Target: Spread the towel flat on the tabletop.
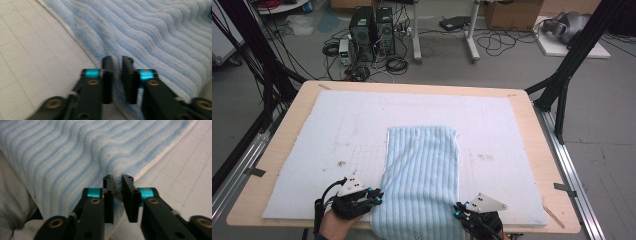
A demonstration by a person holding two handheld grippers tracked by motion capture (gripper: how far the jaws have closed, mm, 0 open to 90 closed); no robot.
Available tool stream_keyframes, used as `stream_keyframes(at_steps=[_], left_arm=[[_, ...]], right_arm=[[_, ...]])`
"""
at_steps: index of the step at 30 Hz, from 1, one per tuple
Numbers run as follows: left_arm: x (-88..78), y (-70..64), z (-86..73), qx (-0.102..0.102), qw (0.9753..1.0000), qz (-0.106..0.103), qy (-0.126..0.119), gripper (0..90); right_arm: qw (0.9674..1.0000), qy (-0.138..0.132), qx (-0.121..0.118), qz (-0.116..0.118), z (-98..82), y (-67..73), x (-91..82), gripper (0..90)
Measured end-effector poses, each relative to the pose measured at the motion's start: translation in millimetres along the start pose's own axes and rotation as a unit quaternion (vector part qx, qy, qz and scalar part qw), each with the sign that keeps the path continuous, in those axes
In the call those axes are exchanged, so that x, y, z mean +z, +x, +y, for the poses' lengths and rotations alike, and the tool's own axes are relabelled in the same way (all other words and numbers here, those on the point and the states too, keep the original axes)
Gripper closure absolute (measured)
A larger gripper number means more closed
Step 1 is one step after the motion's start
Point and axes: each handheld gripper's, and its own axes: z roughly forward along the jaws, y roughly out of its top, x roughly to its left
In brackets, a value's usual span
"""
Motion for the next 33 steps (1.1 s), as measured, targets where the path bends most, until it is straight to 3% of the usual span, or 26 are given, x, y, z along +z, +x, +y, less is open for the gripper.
stream_keyframes(at_steps=[2,5,7,9,12,19,21,22,24,30,33], left_arm=[[0.1,7.3,7.8,-0.015,0.9997,0.008,-0.016,51.5],[2.2,17.9,19.4,-0.018,0.9993,0.007,-0.033,49.3],[6.1,26.8,28.3,-0.027,0.9982,0.006,-0.052,47.2],[9.6,34.7,35.9,-0.030,0.9975,0.011,-0.063,45.8],[13.2,42.9,46.5,-0.027,0.9968,0.021,-0.073,45.9],[19.2,54.0,69.7,-0.016,0.9961,0.028,-0.082,47.6],[22.9,56.8,73.1,-0.014,0.9958,0.029,-0.086,47.5],[24.6,58.0,73.2,-0.016,0.9954,0.030,-0.090,47.6],[27.9,61.5,72.4,-0.015,0.9954,0.032,-0.089,47.7],[31.9,75.6,74.2,-0.042,0.9932,0.045,-0.099,50.7],[31.7,78.9,81.5,-0.039,0.9934,0.049,-0.096,51.1]], right_arm=[[0.9998,-0.013,0.010,-0.008,4.6,-4.9,-0.8,66.6],[0.9980,-0.038,0.038,-0.031,14.8,-20.3,-0.1,55.0],[0.9948,-0.055,0.066,-0.054,23.5,-38.3,6.8,51.0],[0.9926,-0.057,0.083,-0.068,29.8,-54.7,17.6,51.3],[0.9918,-0.034,0.096,-0.077,34.3,-70.8,34.8,56.5],[0.9952,-0.008,0.073,-0.064,43.5,-72.5,60.7,57.9],[0.9961,0.007,0.068,-0.056,46.0,-74.3,68.5,62.1],[0.9964,0.006,0.066,-0.052,46.6,-74.3,69.1,69.2],[0.9980,0.010,0.056,-0.029,47.1,-75.4,67.8,84.8],[0.9995,0.020,0.023,-0.008,38.9,-74.5,54.9,86.8],[0.9994,0.029,0.017,0.001,33.7,-75.0,45.9,86.4]])
